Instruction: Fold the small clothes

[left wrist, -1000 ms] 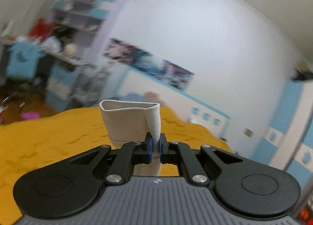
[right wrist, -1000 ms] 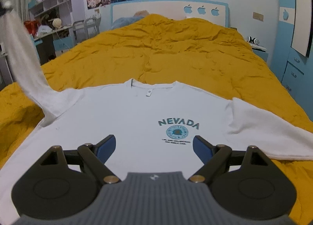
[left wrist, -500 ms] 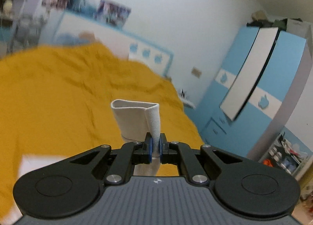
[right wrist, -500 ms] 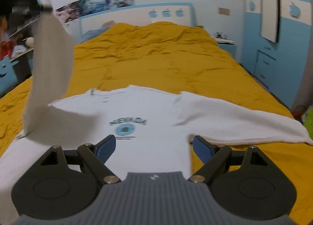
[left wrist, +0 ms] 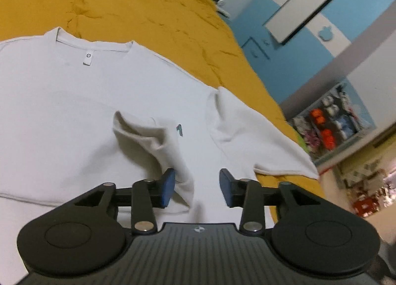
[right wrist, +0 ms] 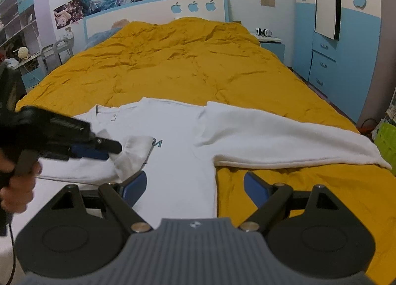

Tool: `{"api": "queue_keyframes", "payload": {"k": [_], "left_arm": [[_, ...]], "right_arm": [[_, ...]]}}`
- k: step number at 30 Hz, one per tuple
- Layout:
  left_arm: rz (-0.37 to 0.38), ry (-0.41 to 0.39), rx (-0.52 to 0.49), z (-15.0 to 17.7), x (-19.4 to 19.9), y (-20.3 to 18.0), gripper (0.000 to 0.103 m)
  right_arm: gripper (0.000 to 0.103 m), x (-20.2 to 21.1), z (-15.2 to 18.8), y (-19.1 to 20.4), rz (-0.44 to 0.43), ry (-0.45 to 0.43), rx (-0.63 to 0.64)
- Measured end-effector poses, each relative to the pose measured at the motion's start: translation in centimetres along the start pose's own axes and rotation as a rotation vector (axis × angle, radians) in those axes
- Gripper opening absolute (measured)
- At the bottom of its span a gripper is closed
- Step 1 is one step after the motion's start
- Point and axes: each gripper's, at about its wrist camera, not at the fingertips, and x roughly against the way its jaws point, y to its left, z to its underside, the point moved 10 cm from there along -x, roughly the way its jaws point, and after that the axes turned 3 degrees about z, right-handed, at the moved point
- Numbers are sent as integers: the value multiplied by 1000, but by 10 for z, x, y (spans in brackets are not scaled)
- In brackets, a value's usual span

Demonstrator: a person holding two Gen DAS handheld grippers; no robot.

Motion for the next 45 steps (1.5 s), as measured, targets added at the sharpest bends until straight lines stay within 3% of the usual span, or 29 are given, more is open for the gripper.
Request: {"api": "queue_keyframes", "payload": {"k": [5,8,12,14,16,18,21,22,23,27,30,32,38,45], "left_arm": [[7,-75,-10,-17,49,22,52],[-41,-144,26,-34,75,45,52],[-218,-187,-7,-43,100,86,52],[-308,-187,-5,-42,108,113,52],[-347,-199,29,-40,117,141,52],[-376,-212,76,-38,123,164,52],[-403,-203,128,-33,132,192,52],[-407,-201,136,-29,135,199,52],[-410,-203,141,-27,139,202,52],[-410,-215,153,-21,141,214,52],[-394,-238,163,-20,152,220,52],[-373,-260,176,-22,161,223,52],[-372,-296,197,-54,164,237,52],[-404,-305,215,-97,140,267,52]], "right_arm": [[82,-12,-6,18,-36,20,13],[82,-25,-12,46,-89,32,53],[82,-48,-15,95,-158,59,125],[81,-64,-16,118,-153,65,183],[78,-79,-16,135,-136,62,240],[62,-94,-17,147,-116,65,277],[24,-106,-21,152,-107,61,296],[1,-106,-24,147,-95,59,276],[0,-102,-29,136,-86,53,233],[0,-87,-29,78,-24,71,104],[11,-85,-14,40,-10,150,17],[38,-84,-9,23,8,163,-7],[39,-105,-25,6,-51,151,-84],[38,-166,-34,-3,-53,220,-222]]}}
